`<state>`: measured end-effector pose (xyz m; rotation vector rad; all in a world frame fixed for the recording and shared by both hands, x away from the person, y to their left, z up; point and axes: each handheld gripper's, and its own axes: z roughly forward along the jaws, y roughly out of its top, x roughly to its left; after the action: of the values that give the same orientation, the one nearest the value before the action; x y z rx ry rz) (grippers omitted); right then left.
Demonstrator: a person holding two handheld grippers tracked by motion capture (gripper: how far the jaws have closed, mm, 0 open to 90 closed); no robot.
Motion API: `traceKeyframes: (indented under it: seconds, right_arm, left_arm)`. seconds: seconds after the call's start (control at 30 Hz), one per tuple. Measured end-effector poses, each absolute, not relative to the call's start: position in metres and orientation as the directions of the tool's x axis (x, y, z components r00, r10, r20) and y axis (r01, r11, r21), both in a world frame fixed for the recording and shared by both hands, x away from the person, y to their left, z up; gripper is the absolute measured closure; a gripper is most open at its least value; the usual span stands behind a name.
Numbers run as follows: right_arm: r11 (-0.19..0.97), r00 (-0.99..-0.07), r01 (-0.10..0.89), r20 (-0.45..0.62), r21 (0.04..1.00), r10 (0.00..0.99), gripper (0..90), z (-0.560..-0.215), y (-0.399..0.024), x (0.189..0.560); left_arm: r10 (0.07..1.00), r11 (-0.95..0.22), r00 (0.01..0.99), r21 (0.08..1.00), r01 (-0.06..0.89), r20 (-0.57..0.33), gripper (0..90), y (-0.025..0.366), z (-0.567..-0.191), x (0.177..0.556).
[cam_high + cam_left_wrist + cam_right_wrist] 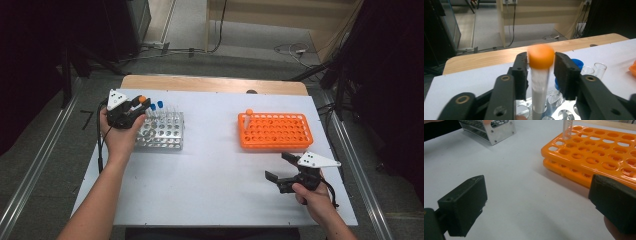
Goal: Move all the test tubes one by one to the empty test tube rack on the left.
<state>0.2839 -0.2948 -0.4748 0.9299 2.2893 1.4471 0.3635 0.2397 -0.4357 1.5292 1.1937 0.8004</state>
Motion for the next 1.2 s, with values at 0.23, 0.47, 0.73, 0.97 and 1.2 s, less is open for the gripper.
traceKeyframes:
  seconds: [0.23, 0.47, 0.73, 0.97, 1.2]
  right_arm:
    - [0.289, -0.754, 0.372, 0.106, 0.882, 0.649, 0.5, -0.474, -0.294, 0.284]
    - [0.279, -0.748, 0.366, 0.102, 0.888, 0.656, 0.7, -0.471, -0.292, 0.286]
    - [0.276, -0.744, 0.353, 0.088, 0.894, 0.663, 0.9, -0.465, -0.284, 0.293]
    - [0.266, -0.727, 0.352, 0.083, 0.898, 0.682, 1.8, -0.457, -0.272, 0.308]
    - [0.242, -0.718, 0.367, 0.108, 0.898, 0.688, 3.6, -0.453, -0.253, 0.333]
  left_arm:
    - [0.947, -0.016, 0.309, 0.949, 0.313, -0.086, 54.5, 0.238, -0.434, 0.361]
    - [0.936, 0.016, 0.326, 0.942, 0.334, -0.132, 28.8, 0.234, -0.426, 0.343]
    - [0.895, 0.026, 0.413, 0.943, 0.331, -0.169, 7.1, 0.219, -0.431, 0.31]
    - [0.851, 0.025, 0.493, 0.952, 0.307, -0.181, 0.0, 0.198, -0.433, 0.284]
    - [0.802, 0.005, 0.571, 0.958, 0.287, -0.175, 0.0, 0.177, -0.43, 0.269]
